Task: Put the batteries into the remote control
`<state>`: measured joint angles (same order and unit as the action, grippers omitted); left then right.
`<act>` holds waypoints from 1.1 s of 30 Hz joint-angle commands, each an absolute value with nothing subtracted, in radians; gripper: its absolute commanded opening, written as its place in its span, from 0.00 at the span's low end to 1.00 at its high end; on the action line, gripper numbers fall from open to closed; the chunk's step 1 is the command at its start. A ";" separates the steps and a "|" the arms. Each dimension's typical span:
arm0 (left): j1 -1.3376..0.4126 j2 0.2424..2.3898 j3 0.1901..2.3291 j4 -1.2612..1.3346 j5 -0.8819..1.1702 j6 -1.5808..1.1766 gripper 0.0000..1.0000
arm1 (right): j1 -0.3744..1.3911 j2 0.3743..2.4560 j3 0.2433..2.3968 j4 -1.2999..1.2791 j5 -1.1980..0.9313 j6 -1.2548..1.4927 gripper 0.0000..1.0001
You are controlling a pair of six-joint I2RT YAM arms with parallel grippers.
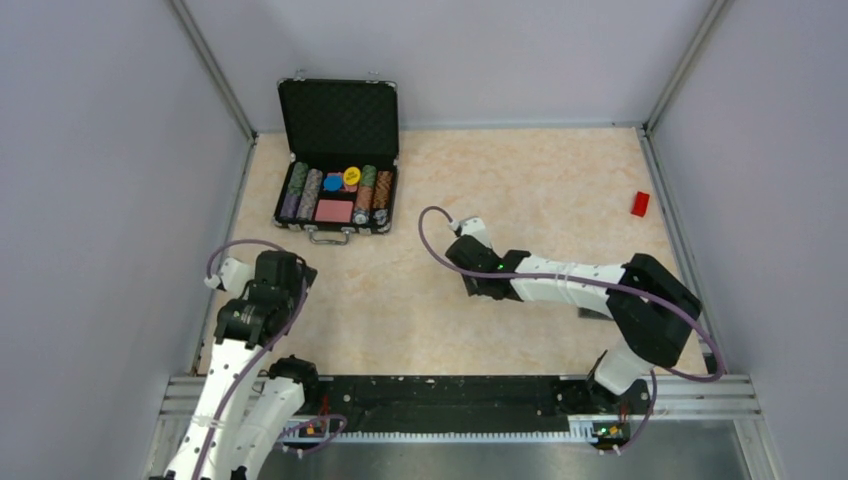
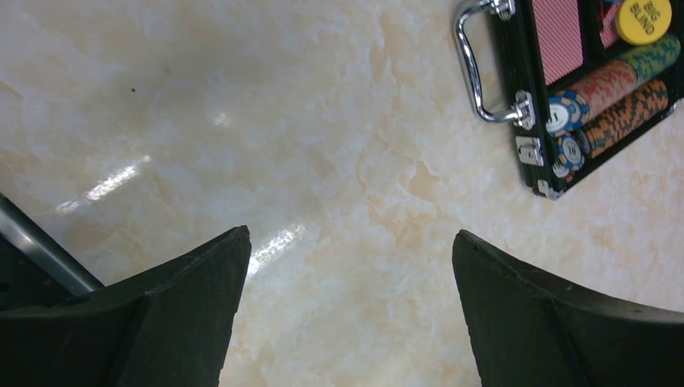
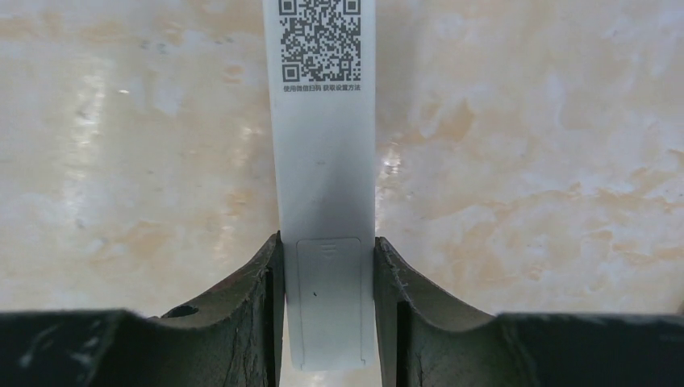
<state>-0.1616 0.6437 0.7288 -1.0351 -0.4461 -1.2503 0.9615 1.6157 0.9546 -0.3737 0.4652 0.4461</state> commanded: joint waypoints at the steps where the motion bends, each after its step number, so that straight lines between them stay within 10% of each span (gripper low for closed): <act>1: -0.161 0.616 0.711 -0.897 -0.333 -1.132 0.99 | 0.901 1.556 0.878 -0.260 0.413 0.370 0.29; 7: -0.161 0.591 0.709 -0.804 -0.170 -0.998 0.99 | 0.857 1.572 0.869 -0.254 0.397 0.372 0.36; 13: -0.161 0.670 0.784 -0.870 -0.020 -0.915 0.98 | 0.848 1.521 0.922 -0.344 0.368 0.445 0.72; 22: -0.161 0.659 0.993 -0.990 0.018 -0.818 0.99 | 0.848 1.114 0.922 -0.559 0.475 0.524 0.98; 33: -0.161 0.346 1.005 -0.971 0.053 -0.815 0.99 | 0.846 0.463 1.257 -1.160 0.735 0.672 0.99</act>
